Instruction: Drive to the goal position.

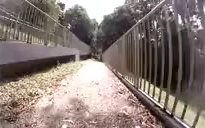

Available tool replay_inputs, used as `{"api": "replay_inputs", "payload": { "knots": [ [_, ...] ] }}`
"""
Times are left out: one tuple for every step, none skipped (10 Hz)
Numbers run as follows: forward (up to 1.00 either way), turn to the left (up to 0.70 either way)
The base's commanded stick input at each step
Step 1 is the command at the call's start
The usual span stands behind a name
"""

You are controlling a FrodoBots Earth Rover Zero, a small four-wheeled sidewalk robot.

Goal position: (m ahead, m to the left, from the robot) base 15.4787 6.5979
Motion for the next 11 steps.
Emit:
{"api": "replay_inputs", "payload": {
  "knots": [
    [0.68, 0.22],
    [0.68, 0.0],
    [0.68, 0.0],
    [0.68, 0.0],
    [0.68, 0.0],
    [0.68, 0.0],
    [0.68, 0.0],
    [0.68, 0.0],
    [0.68, 0.0],
    [0.67, 0.0],
    [0.66, 0.0]
  ]
}}
